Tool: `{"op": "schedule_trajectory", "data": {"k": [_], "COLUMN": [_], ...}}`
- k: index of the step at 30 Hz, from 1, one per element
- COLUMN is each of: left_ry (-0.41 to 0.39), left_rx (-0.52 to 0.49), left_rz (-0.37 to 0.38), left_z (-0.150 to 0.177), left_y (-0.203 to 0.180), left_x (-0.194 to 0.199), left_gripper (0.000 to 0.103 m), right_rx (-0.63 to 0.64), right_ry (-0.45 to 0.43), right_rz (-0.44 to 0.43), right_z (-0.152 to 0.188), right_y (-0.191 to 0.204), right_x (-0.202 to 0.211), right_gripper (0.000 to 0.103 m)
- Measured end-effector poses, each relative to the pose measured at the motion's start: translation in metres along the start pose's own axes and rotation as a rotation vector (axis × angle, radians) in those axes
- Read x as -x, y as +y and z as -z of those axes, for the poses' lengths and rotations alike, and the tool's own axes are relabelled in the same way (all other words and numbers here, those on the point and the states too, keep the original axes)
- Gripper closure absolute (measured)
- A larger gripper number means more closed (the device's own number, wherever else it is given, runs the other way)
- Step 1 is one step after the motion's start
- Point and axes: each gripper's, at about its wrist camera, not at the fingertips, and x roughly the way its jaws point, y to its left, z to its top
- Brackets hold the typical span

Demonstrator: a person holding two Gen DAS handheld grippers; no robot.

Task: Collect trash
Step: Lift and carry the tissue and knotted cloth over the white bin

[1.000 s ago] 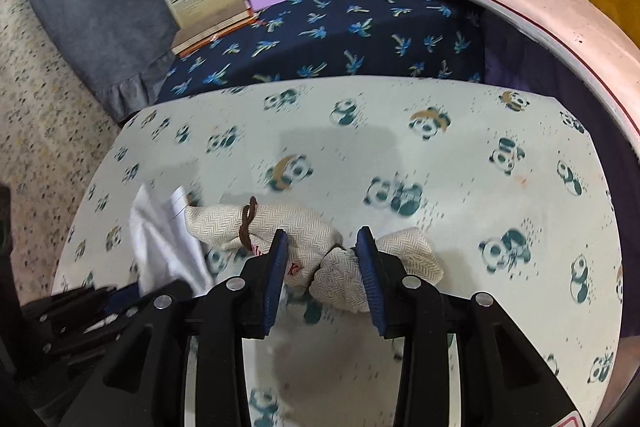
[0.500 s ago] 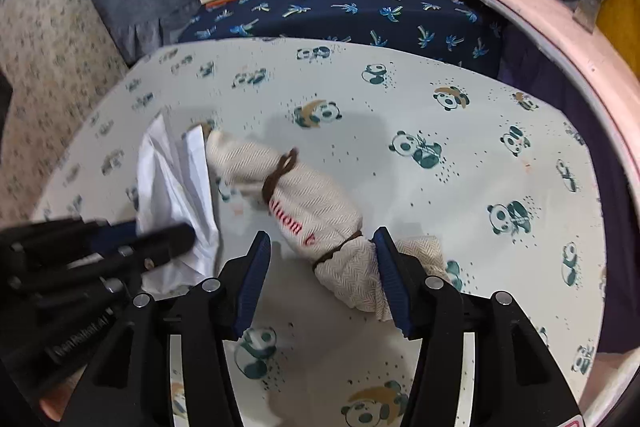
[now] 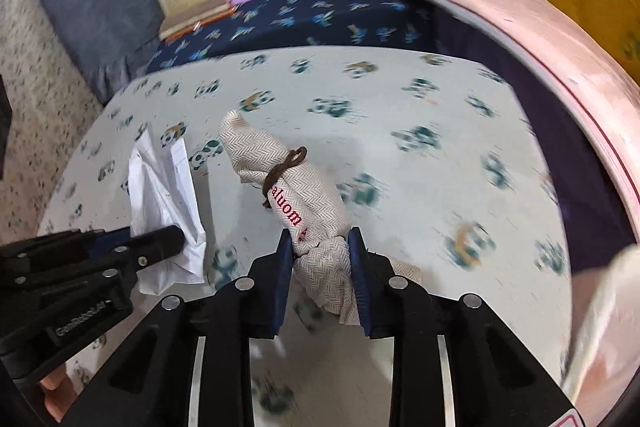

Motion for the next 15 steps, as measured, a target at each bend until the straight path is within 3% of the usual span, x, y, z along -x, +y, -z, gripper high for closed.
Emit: {"op": "schedule_trajectory", "data": {"k": [15], "left_ry": [-0.024], "left_rx": [-0.217], "left_rz": [0.090], "left_z": [0.040], "left_y": [-0.113], "left_x": [0.035], "left_gripper": [0.085], "right_rx": [-0.221], "right_ry": [-0.164], "right_rz": [0.122], "right_z": [0.057], "right_y": [-0.088], "right_x": [0.120], "right_gripper": [0.077]}}
